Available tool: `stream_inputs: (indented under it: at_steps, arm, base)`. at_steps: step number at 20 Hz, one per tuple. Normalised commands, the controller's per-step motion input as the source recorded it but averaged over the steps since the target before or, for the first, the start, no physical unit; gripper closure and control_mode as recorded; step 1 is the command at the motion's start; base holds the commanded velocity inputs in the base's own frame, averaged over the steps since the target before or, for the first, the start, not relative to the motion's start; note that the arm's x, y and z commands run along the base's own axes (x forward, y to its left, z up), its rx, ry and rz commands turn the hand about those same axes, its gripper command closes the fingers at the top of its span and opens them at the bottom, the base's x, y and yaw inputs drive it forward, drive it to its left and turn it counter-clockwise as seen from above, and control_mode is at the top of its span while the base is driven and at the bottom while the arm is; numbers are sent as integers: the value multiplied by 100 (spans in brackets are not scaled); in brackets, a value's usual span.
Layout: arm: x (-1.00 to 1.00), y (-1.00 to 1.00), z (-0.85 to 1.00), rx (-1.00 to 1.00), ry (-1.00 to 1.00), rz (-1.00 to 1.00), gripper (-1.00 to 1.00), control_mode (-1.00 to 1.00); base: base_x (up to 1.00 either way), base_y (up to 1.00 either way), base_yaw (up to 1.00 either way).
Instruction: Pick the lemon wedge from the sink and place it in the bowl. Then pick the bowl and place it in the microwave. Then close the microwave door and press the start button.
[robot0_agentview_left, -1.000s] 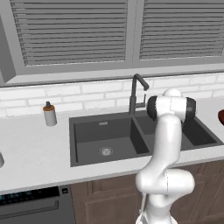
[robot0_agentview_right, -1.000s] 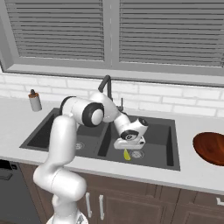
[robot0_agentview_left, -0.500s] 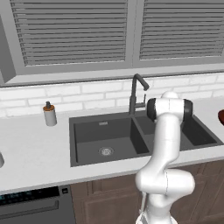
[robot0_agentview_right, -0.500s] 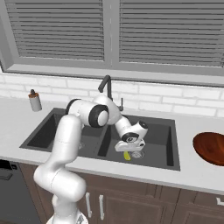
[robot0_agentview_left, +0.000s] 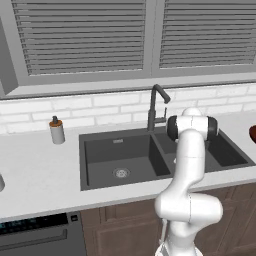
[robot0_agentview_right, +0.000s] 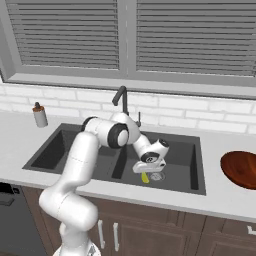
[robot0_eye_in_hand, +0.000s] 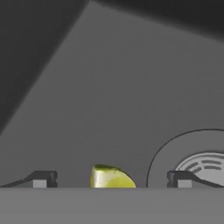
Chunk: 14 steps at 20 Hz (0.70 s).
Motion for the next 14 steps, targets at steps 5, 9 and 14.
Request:
stream_inputs:
  at_steps: [5,9,14]
  arm:
    - [15,-2,-35,0,0,2,-100,-100]
    - [-27,0,-37,0,0,5,-100,-100]
    - [-49,10,-44,-1,0,5,-100,-100]
  base:
    - [0,0,0]
    - [0,0,0]
    - [0,0,0]
